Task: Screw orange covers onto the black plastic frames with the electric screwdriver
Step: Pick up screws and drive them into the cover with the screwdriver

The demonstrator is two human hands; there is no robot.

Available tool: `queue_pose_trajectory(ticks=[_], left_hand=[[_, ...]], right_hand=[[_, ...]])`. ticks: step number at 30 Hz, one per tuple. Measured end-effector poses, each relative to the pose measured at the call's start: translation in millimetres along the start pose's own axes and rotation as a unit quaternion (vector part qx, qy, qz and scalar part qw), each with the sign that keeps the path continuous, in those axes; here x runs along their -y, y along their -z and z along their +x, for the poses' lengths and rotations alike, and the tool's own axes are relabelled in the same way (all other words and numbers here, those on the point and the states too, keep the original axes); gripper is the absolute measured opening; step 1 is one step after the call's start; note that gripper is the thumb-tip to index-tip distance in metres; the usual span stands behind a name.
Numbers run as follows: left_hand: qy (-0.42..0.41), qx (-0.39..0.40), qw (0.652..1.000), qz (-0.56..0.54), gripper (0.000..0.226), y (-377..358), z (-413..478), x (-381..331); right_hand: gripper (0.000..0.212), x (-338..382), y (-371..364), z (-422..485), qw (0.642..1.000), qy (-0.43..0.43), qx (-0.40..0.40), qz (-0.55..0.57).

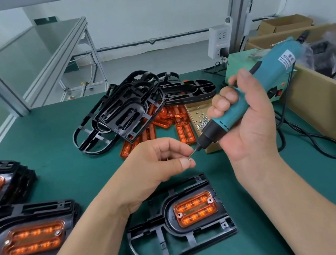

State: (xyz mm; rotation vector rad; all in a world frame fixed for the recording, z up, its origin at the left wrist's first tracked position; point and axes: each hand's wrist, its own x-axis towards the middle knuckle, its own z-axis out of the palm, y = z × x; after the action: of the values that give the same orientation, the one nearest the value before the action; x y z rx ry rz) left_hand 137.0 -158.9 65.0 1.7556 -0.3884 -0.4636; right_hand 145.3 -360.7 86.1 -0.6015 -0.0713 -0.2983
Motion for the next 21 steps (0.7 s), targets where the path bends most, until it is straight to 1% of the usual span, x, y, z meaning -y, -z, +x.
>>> queue_pose_trajectory(ticks=[16, 21], left_hand=[[0.016, -0.017, 0.999, -0.037, 0.021, -1.4, 1.6, 0.5], [0.002, -0.036, 0.999, -0.011, 0.015, -2.7, 1.8, 0.6]], right_hand=[[0.016, 1.6, 1.0, -0.3, 1.0, 0.005, 0.007, 0.001], [0.016, -2.1, -0.2, -2.3, 1.0, 0.009, 0.001, -0.009]])
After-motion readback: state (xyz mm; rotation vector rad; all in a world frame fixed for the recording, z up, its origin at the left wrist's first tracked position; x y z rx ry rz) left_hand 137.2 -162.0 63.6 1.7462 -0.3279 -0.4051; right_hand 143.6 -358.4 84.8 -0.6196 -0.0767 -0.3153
